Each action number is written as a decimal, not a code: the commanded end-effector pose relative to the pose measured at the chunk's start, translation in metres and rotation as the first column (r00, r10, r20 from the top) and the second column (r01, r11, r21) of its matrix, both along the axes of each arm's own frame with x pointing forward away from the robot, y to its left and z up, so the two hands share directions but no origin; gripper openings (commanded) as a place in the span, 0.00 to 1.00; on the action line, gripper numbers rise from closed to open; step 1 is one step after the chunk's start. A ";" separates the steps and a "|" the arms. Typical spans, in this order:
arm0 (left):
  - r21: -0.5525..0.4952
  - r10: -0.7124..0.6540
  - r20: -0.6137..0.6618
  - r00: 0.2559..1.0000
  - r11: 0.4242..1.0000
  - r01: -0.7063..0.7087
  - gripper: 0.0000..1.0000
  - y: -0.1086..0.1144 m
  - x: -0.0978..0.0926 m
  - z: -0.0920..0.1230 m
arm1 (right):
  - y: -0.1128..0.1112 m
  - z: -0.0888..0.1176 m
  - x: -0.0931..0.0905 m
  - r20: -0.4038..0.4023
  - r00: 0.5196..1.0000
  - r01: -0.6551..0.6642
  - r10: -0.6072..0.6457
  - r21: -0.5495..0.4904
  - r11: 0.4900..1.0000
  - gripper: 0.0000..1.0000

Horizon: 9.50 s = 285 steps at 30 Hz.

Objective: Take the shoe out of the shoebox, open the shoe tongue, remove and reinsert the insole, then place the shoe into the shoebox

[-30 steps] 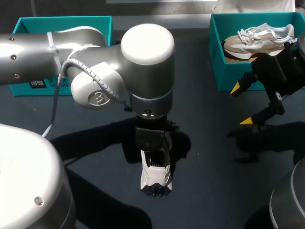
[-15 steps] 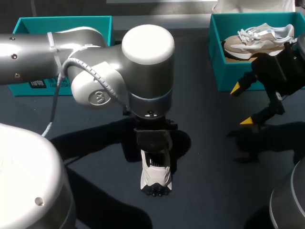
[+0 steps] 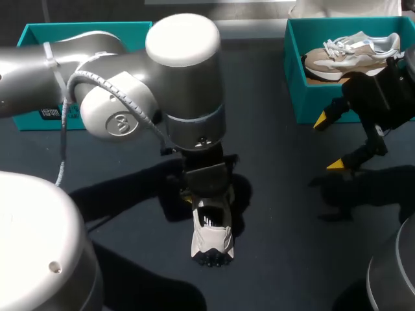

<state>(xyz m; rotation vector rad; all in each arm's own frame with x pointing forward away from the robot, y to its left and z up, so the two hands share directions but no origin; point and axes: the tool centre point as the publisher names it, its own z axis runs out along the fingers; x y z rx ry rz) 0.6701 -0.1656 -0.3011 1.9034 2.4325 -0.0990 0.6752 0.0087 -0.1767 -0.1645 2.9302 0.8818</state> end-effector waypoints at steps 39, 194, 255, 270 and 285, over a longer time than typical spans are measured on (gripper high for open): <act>0.004 0.988 -0.085 0.131 0.132 -0.991 0.66 -0.015 -0.088 -0.035 | 0.001 -0.001 0.001 -0.002 1.000 0.000 0.000 -0.003 1.000 1.00; 0.246 0.748 -0.201 0.633 0.664 -0.707 0.00 0.429 0.254 0.175 | 0.001 -0.001 0.001 -0.002 1.000 0.000 0.000 -0.003 1.000 1.00; 0.471 -0.054 -0.128 0.990 0.875 0.108 0.00 0.500 0.329 0.166 | 0.001 -0.001 0.001 -0.002 1.000 0.000 0.000 -0.003 1.000 1.00; 0.471 -0.054 -0.128 0.990 0.875 0.108 0.00 0.500 0.329 0.166 | 0.001 -0.001 0.001 -0.002 1.000 0.000 0.000 -0.003 1.000 1.00; 0.354 -0.124 -0.161 0.979 0.919 0.175 0.00 0.488 0.351 0.147 | 0.001 -0.001 0.001 -0.002 1.000 0.000 0.000 -0.003 1.000 1.00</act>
